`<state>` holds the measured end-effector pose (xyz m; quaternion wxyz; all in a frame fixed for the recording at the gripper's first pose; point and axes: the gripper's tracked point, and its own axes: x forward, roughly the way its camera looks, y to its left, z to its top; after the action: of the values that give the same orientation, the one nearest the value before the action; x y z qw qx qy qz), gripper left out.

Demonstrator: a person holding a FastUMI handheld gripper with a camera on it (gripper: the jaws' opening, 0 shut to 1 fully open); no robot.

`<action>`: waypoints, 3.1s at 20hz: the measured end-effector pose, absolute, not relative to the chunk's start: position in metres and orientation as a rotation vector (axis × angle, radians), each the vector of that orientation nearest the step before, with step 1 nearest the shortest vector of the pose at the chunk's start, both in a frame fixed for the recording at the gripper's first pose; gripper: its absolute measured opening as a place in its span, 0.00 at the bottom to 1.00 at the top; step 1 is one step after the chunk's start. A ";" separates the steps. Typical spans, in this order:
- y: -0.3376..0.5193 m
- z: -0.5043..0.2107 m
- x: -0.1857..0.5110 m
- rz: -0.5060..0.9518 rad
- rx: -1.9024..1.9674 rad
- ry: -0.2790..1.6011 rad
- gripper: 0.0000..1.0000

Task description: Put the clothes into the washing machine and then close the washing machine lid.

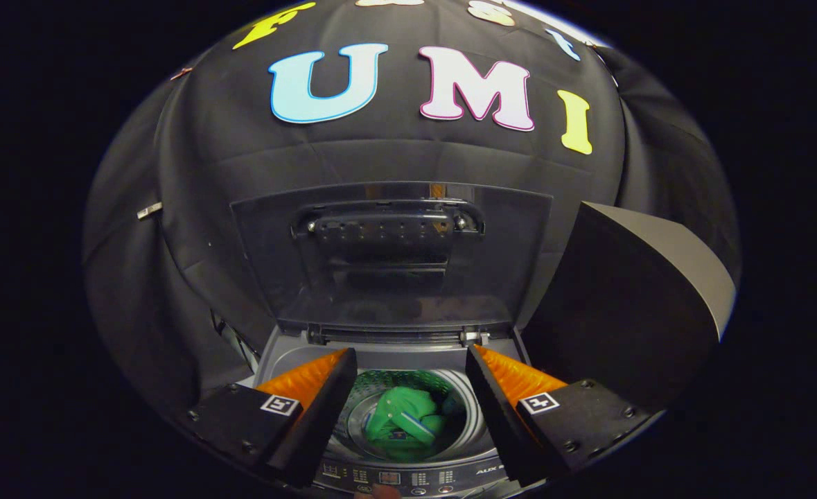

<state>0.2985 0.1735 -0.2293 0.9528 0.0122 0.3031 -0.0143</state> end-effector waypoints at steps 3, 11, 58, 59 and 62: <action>0.164 -0.213 0.301 -0.045 0.038 0.584 0.99; 0.154 -0.125 0.331 -0.047 0.003 0.430 0.99; 0.189 -0.157 0.366 0.124 0.044 0.344 0.99; 0.188 -0.159 0.361 0.125 0.047 0.342 0.99; 0.189 -0.165 0.346 0.129 0.051 0.339 0.99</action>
<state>0.3461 0.1890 -0.1646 0.9833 0.0252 0.1684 0.0643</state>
